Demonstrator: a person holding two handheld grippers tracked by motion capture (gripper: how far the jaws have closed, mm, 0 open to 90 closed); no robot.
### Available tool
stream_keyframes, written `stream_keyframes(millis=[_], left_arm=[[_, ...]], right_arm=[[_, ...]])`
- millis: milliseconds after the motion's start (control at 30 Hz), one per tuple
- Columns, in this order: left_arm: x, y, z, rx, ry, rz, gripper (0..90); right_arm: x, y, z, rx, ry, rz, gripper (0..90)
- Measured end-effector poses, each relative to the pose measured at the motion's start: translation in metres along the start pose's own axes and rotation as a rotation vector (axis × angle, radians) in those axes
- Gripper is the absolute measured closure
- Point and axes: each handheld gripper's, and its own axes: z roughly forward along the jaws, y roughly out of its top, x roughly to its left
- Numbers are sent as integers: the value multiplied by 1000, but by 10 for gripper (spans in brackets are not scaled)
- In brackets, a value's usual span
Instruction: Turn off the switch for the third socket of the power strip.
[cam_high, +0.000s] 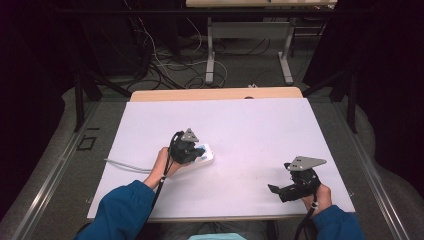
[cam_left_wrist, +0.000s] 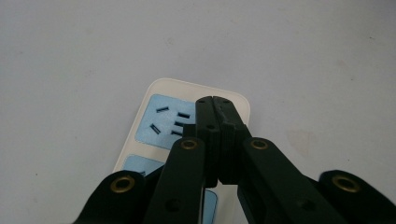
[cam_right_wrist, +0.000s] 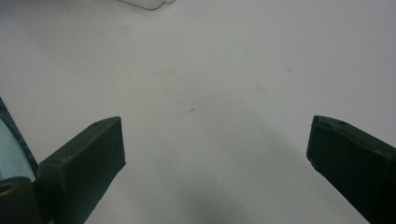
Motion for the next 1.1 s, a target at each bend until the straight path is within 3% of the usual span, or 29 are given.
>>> stream_keyframes(millis=[300, 433, 467, 600, 1100], left_arm=[[-2, -1, 5, -1, -5, 2, 900], [-3, -2, 6, 17, -8, 8, 900], [-2, -2, 7, 12, -1, 25, 900], [-4, -3, 9, 29, -4, 16, 900], [-3, -4, 10, 13, 1, 26, 900]], right_arm=[[-1, 0, 0, 5, 5, -14, 38], [-1, 0, 0, 6, 3, -4, 39], [-1, 0, 1, 2, 4, -14, 39], [-1, 0, 1, 0, 0, -15, 40], [0, 0, 1, 7, -3, -3, 42]])
